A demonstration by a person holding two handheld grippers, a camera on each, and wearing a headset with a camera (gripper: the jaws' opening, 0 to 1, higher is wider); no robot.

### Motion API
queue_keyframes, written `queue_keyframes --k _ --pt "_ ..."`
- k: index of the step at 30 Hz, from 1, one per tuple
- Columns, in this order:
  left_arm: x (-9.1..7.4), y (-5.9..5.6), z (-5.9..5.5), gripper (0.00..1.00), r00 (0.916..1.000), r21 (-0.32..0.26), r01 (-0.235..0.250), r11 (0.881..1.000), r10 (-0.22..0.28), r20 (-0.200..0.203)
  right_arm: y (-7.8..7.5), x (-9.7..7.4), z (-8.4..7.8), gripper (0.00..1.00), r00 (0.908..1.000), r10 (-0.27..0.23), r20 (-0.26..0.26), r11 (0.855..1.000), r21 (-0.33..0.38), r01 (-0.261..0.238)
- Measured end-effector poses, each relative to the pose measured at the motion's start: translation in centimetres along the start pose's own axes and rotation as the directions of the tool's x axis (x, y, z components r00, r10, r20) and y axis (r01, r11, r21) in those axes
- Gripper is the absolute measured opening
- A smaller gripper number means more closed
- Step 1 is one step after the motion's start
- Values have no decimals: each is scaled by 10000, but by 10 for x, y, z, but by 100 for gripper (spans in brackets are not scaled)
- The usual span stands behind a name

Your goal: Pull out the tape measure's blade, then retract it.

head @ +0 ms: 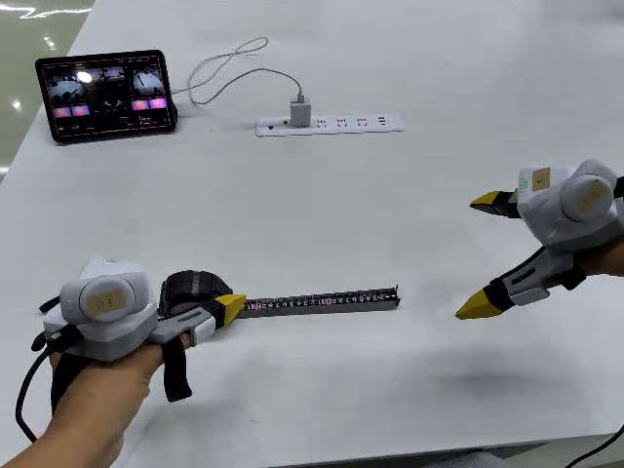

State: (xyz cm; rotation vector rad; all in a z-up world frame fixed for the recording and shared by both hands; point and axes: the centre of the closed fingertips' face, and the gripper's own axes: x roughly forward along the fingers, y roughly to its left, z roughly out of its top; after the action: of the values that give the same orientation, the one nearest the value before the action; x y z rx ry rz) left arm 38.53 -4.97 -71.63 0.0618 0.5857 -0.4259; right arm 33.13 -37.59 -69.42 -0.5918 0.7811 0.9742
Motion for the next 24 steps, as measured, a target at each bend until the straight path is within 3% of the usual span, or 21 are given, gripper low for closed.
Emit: queue_keyframes --k 6,9,16,24 --pt "5 -5 2 99 9997 -63 -99 9999 100 240 3 14 5 99 9991 392 -187 9988 -299 -397" --pt "9 -7 0 99 9998 571 -196 9982 190 100 4 20 9 99 9983 550 -198 9976 -399 -558" --pt "12 -13 -1 99 9998 532 -124 9985 115 159 6 34 16 99 9954 880 -370 9936 -683 -904" --pt "15 -12 0 99 9984 257 -196 9995 182 536 6 54 18 99 9901 1223 -684 9875 -911 -1282"
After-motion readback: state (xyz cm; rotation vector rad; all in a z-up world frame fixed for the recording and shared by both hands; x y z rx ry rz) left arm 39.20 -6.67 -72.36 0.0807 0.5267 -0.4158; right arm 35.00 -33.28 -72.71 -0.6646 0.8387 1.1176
